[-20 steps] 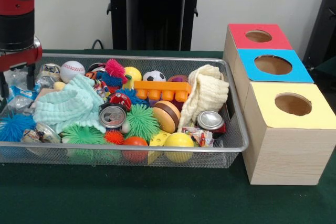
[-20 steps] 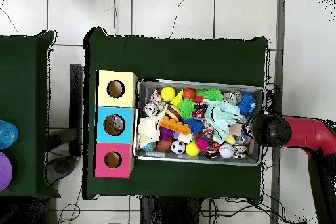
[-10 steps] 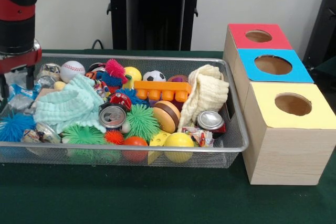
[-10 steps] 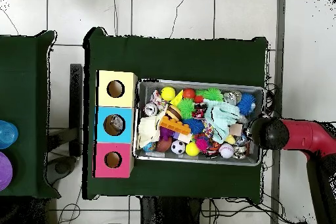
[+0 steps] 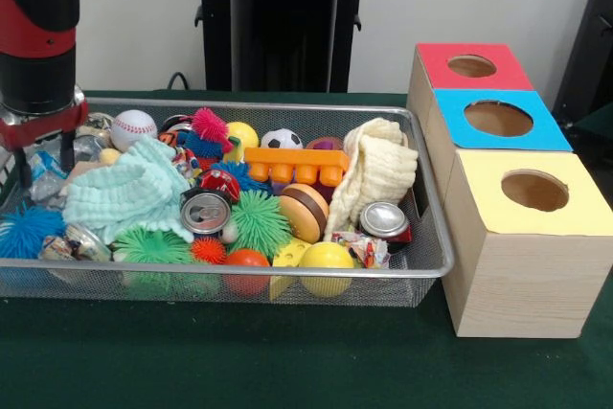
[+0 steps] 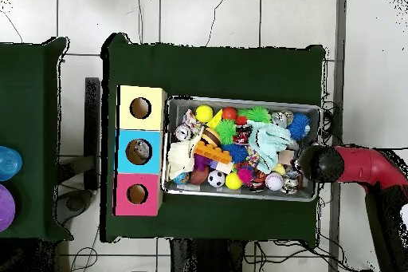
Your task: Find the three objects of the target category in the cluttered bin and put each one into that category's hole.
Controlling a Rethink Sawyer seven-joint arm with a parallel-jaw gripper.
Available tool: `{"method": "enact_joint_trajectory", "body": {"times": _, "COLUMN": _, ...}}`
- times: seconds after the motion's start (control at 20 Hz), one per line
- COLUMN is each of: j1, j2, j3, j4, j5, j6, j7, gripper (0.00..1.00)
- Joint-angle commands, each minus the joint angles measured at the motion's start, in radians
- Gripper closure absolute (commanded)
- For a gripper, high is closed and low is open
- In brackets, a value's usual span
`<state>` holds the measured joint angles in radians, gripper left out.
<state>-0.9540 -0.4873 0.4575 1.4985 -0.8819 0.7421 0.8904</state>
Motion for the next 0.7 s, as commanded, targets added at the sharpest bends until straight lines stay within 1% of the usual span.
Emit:
{"method": "enact_joint_trajectory", "body": {"times": 0.05, "j1": 0.033, "j2": 0.082, "j3": -0.090, "j4": -0.030, "j5": -0.137, "j6": 0.096, "j7": -0.191, "gripper": 1.00}}
{"method": "enact_joint_trajectory", "body": {"times": 0.2, "j1": 0.040, "j2": 0.082, "j3": -0.091, "j4": -0.034, "j5": -0.158, "j6": 0.094, "j7": -0.215, "gripper": 1.00}}
{"method": "enact_joint_trajectory", "body": {"times": 0.25, "j1": 0.028, "j2": 0.091, "j3": -0.075, "j4": -0.035, "j5": -0.162, "j6": 0.084, "j7": -0.256, "gripper": 1.00}}
{"method": "enact_joint_trajectory", "body": {"times": 0.35, "j1": 0.041, "j2": 0.087, "j3": -0.090, "j4": -0.043, "j5": -0.162, "j6": 0.102, "j7": -0.230, "gripper": 1.00}}
{"method": "enact_joint_trajectory", "body": {"times": 0.5, "j1": 0.054, "j2": 0.049, "j3": -0.099, "j4": -0.009, "j5": -0.163, "j6": 0.100, "j7": -0.225, "gripper": 1.00}}
{"method": "enact_joint_trajectory", "body": {"times": 0.7, "j1": 0.076, "j2": -0.055, "j3": -0.115, "j4": 0.059, "j5": -0.132, "j6": 0.121, "j7": -0.217, "gripper": 1.00}}
